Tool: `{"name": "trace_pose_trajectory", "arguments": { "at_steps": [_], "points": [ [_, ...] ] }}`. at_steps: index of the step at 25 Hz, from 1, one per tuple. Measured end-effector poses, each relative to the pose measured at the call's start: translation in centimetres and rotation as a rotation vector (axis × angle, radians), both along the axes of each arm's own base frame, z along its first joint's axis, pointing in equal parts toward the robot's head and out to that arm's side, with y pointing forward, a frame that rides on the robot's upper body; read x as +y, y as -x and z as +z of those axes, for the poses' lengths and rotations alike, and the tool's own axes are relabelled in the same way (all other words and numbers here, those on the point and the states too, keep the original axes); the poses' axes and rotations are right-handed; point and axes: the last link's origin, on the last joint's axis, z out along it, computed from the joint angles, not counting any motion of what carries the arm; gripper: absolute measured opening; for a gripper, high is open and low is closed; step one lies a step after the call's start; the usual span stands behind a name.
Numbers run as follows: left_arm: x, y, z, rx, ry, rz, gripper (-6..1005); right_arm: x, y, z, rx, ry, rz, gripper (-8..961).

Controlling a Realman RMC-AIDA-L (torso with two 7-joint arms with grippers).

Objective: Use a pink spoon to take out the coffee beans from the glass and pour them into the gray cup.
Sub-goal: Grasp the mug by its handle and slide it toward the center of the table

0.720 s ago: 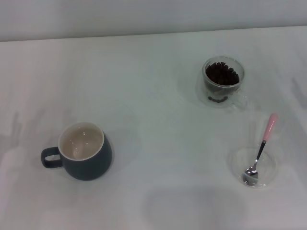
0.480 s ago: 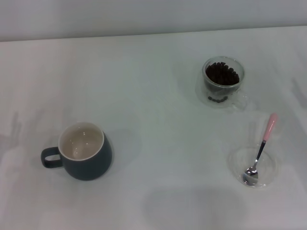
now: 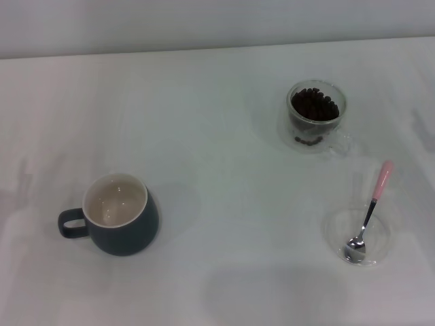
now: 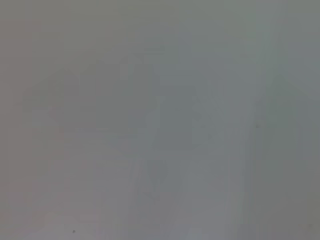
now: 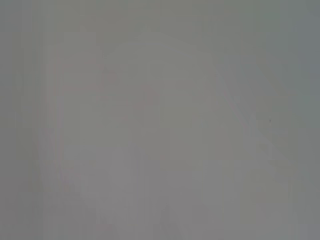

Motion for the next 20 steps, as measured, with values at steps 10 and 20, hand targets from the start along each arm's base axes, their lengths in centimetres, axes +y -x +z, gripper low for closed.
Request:
{"name": "trace_pose_trajectory", "arguments": {
  "at_steps": [10, 20],
  "points": [
    [-3.8, -0.9, -2.4, 0.009, 0.117, -0.092, 622, 0.3, -0.7, 0.2, -0.014, 0.005, -0.049, 784],
    [-7.6, -0.8, -4.5, 0.004, 0.22, -0.087, 622, 0.9, -1.0, 0.7, -0.028, -0.005, -0.07, 784]
  ]
}}
